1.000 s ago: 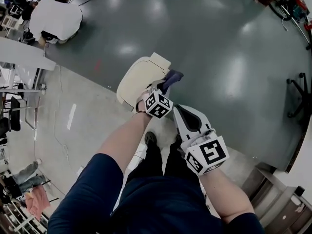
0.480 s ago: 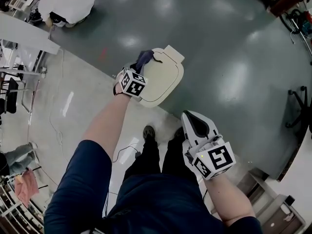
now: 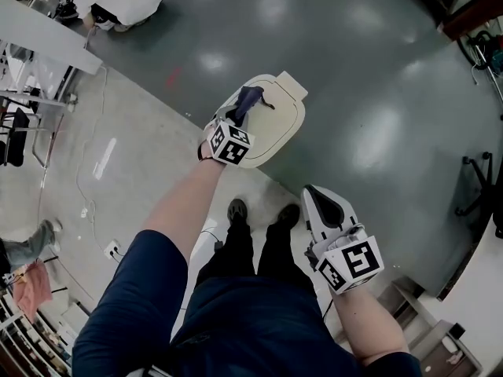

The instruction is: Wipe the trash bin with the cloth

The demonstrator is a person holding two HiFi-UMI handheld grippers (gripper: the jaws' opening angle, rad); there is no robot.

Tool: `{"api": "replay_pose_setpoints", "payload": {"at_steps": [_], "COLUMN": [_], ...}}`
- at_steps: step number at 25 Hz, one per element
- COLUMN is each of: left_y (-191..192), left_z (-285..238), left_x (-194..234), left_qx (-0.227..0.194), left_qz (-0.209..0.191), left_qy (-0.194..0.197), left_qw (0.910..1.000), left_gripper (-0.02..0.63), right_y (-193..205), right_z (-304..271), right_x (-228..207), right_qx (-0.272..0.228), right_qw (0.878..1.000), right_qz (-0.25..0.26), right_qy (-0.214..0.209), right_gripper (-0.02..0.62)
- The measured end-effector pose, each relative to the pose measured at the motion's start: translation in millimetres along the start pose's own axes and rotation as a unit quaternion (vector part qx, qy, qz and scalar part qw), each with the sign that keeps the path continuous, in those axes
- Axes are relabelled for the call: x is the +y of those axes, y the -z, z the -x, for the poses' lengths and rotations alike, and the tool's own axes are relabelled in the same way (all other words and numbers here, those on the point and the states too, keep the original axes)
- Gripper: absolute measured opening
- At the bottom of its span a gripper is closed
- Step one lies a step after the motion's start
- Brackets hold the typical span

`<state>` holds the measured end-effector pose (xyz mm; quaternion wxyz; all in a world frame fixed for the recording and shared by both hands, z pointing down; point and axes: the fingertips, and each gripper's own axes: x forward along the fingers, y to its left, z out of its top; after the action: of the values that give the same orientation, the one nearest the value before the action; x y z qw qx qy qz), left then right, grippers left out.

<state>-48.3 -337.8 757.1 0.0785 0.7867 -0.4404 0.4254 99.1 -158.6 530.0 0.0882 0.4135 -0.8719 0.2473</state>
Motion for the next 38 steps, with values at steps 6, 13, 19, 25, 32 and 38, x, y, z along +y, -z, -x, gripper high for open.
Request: {"api": "replay_pose_setpoints", "payload": {"at_steps": [6,13,19,25,32,38], "left_y": [-9,3,29,48,83,101], "left_z": [13,37,55,54,50,89], "left_x": [-64,-110,-111,-45,43,78], "left_qx": [-0.026,-0.036,-0.033,-0.02,0.023,0.011], "left_qz": [-0.013,-0.022,-0.038,0.005,0.06,0.118], "left_qy": [0.051,0.095,0.111,0.068,0.007,-0.012], "left_qw": [0.9983,0.9946,0.9925,0.9975,0.9979,0.9929], "left_gripper": [0.052,0.052,0.052,0.052,0.052,0.052], "right_y": [-1,2,-2,-6,-6,-25], "right_z": [5,7,-5,-14,-25,-37], "right_x": [5,12,33,50,64,86], "right_qx": [0.001,0.006,0.009,0.016,0.032,0.024], "right_qw": [1.0,1.0,1.0,0.999,0.998,0.998], "right_qz": [0.001,0.003,0.013,0.025,0.039,0.054], "right_qy": [-0.004,-0.01,-0.026,-0.034,-0.033,-0.033], "right_gripper": [0.005,0.005,0.005,0.005,0.005,0.005]}}
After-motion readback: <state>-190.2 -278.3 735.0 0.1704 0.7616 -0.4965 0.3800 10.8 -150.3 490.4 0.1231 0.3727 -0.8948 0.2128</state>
